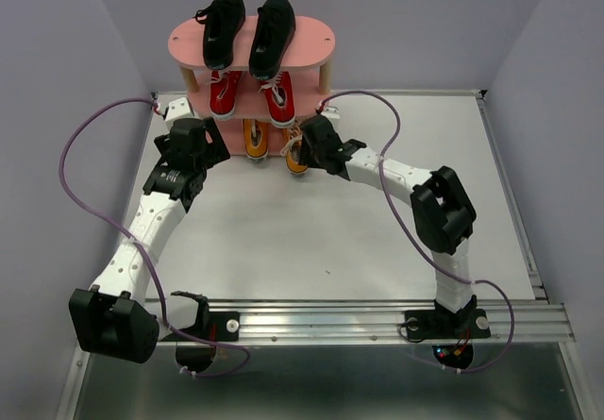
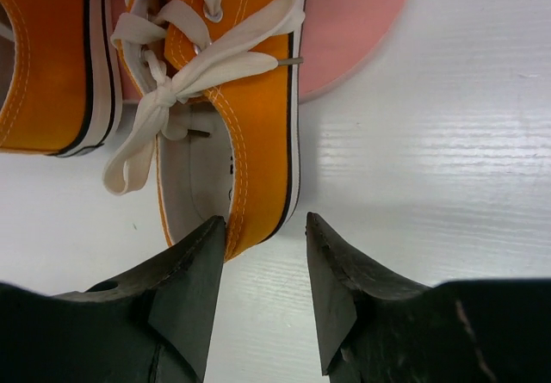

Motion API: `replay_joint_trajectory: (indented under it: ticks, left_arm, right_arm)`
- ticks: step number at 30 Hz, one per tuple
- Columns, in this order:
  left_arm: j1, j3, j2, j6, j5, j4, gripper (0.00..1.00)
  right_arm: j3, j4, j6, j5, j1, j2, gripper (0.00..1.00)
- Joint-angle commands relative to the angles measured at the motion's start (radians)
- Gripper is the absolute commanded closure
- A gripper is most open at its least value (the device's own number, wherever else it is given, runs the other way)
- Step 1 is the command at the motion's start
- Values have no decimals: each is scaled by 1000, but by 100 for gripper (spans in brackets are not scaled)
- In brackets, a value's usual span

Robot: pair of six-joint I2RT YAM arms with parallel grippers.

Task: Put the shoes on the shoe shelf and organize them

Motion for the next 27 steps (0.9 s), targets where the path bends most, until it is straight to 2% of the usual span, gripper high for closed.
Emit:
replay_joint_trajectory:
  ticks: [1, 14, 17, 20, 24, 27]
  left_arm:
    - [7, 20, -20, 6, -18, 5, 7]
    - [7, 19, -12, 8, -21, 2, 7]
    - [7, 19, -12, 5, -15, 7, 7]
    - [7, 20, -11, 5, -7, 2, 8]
    - [7, 20, -18, 9, -21, -7, 7]
    - [7, 23, -26, 14, -29, -13, 7]
  right_arm:
    - [-77, 145, -9, -75, 5, -77, 51]
    - [-127, 194, -11, -89, 5, -101, 50]
    - [-113, 192, 6, -80, 5, -95, 43]
    - [-73, 152, 31, -56, 5, -53, 43]
    - [-48, 152, 49, -57, 5, -10, 49]
    - [-24, 151, 54, -56, 5, 21, 60]
